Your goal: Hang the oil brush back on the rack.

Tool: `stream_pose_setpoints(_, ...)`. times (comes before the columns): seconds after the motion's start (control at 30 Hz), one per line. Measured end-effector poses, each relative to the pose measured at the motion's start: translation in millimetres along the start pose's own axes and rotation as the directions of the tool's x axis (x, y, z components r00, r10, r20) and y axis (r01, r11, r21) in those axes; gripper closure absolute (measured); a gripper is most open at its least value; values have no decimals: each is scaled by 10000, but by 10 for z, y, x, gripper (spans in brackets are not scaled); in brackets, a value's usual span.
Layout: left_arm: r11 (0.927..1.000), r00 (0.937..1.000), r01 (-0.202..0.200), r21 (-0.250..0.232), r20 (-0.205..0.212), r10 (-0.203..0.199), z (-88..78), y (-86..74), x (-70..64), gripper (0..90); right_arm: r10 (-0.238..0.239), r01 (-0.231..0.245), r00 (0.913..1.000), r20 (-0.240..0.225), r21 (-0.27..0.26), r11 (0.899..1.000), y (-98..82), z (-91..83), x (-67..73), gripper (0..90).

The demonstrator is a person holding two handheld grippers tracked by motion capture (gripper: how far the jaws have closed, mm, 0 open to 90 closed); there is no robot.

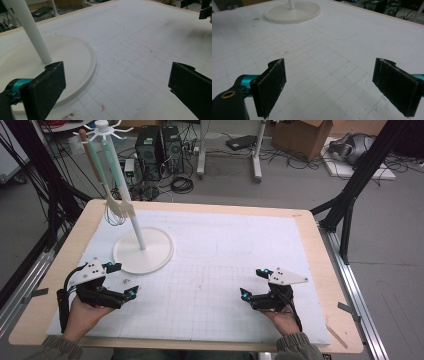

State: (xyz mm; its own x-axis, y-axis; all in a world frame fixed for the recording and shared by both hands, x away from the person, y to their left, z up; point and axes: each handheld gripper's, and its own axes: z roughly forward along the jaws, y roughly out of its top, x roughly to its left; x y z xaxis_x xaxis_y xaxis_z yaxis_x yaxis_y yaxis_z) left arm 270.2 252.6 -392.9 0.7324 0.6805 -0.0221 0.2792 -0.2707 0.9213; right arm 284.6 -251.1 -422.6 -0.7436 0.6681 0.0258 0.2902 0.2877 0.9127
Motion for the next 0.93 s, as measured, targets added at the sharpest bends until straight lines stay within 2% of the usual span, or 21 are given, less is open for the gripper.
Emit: stream_pose_setpoints(0.93,9999,9999,87,49,-75,-87,9,-174,6,17,-110,110,9999,-13,202,9997,-46,2,40,106)
